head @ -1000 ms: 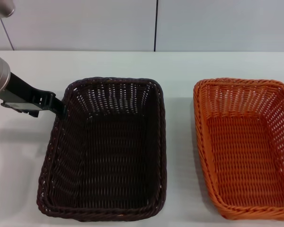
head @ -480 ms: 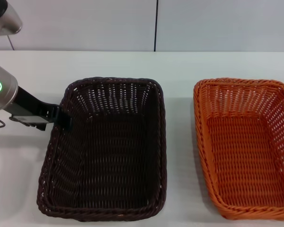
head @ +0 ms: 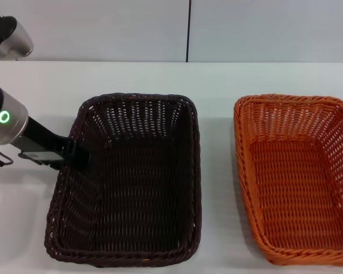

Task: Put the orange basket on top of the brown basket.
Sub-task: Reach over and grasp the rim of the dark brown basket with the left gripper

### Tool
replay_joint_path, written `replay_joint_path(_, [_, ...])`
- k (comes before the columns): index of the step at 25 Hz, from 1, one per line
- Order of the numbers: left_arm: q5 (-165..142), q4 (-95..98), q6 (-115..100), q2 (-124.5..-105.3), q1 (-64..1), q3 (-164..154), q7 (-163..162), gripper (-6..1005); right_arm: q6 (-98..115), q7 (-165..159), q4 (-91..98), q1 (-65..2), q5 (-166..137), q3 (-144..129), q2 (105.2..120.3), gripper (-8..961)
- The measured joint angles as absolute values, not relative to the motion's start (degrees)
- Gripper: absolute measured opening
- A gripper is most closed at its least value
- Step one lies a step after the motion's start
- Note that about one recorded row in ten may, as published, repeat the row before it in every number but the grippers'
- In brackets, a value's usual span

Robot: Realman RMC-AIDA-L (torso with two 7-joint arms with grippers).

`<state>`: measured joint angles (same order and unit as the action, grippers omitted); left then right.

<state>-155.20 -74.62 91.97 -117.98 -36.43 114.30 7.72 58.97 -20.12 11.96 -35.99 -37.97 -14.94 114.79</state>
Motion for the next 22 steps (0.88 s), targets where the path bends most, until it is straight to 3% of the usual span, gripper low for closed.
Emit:
replay_joint_path(9, [-154.3, -71.8, 90.3, -117.74, -36.2, 114.8, 8.5, 653, 59.0, -20.1, 12.2, -36.3, -38.0, -14.9, 114.63, 500])
replay_joint_path(14, [-154.3, -71.5, 90.1, -117.62, -36.3, 115.1, 8.9, 445, 58.3, -20.1, 12.3, -36.3, -38.0, -15.0, 114.46, 499])
replay_joint_path(17, [-154.3, -72.1, 90.2, -117.6, -36.5, 115.1, 9.0, 216, 58.1, -20.1, 12.2, -36.3, -38.0, -15.0, 114.28, 499])
replay_joint_path(22, [-154.2, -74.7, 90.9, -117.52, -36.8, 116.9, 10.4, 185, 57.8, -20.0, 12.1, -36.3, -38.0, -15.0, 114.25, 498])
